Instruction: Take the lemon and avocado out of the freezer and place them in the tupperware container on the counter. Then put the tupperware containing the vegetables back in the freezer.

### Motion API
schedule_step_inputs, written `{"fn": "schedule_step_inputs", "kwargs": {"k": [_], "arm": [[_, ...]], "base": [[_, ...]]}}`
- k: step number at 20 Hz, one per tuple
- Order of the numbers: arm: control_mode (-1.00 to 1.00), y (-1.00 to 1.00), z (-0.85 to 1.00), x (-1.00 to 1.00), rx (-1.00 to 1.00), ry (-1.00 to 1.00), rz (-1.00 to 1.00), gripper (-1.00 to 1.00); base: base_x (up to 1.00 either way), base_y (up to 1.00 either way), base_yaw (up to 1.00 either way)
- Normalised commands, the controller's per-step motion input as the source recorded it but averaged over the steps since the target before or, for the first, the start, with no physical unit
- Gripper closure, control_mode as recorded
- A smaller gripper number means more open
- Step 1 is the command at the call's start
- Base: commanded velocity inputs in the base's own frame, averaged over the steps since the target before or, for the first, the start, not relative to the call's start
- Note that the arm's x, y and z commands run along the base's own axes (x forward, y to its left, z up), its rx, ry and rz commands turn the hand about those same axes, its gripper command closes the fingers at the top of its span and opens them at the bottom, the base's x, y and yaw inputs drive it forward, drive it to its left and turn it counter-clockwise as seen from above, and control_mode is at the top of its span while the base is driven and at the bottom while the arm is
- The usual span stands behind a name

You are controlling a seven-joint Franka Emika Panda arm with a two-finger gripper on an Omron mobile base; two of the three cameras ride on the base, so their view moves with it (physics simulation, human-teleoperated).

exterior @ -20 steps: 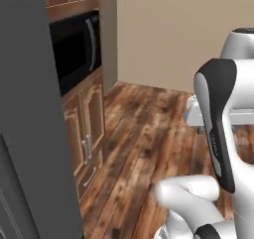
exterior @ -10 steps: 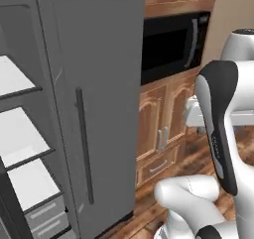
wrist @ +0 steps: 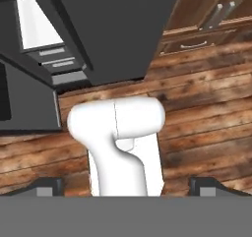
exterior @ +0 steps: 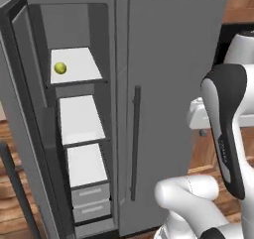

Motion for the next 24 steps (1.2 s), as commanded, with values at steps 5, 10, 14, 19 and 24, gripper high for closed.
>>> {"fn": "schedule_step_inputs", "kwargs": {"k": [5,10,14,19,24], "arm": [[1.0,0.0,0.0,0.0,0.0,0.0,0.0,-1.0],[1.0,0.0,0.0,0.0,0.0,0.0,0.0,-1.0],[1.0,0.0,0.0,0.0,0.0,0.0,0.0,-1.0],[1.0,0.0,0.0,0.0,0.0,0.0,0.0,-1.0],[1.0,0.0,0.0,0.0,0.0,0.0,0.0,-1.0]], "base": [[0.95,0.36,0.05],[0.34,0.78,0.05],[0.03,1.0,0.04],[0.15,1.0,0.03],[0.37,0.95,0.03]]}}
